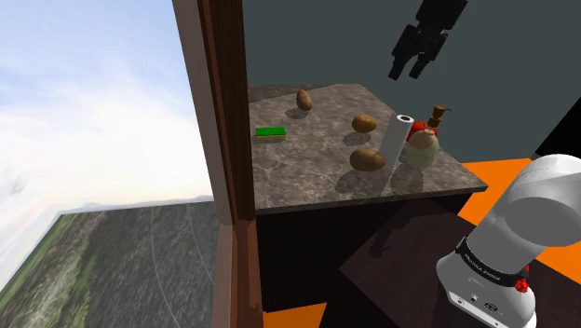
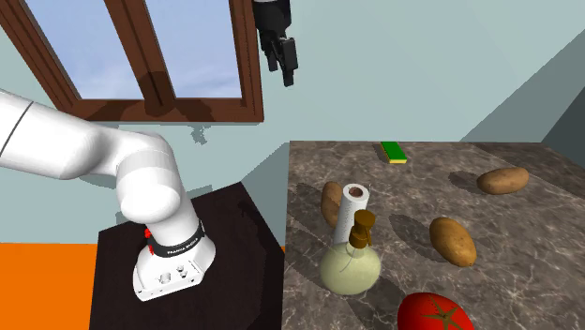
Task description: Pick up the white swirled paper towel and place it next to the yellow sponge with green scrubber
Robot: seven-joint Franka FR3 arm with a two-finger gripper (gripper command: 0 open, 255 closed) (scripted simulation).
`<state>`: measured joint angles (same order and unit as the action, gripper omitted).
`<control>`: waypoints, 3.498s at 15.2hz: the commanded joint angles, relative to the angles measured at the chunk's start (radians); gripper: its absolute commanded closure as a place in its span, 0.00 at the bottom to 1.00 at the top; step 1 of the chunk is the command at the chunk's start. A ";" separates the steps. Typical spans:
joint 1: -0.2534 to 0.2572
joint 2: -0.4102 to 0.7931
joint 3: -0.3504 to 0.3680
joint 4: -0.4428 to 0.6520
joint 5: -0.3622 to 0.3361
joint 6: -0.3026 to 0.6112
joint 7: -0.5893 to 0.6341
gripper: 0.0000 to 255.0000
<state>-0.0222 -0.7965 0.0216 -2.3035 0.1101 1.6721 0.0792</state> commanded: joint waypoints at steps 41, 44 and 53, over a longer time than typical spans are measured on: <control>-0.056 0.332 -0.580 -0.312 -0.137 0.711 -0.635 0.00; -0.056 0.332 -0.580 -0.312 -0.137 0.711 -0.635 1.00; -0.061 0.316 -0.570 -0.296 -0.143 0.680 -0.625 1.00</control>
<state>-0.0812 -0.4733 -0.5537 -2.6038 -0.0302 2.3636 -0.5511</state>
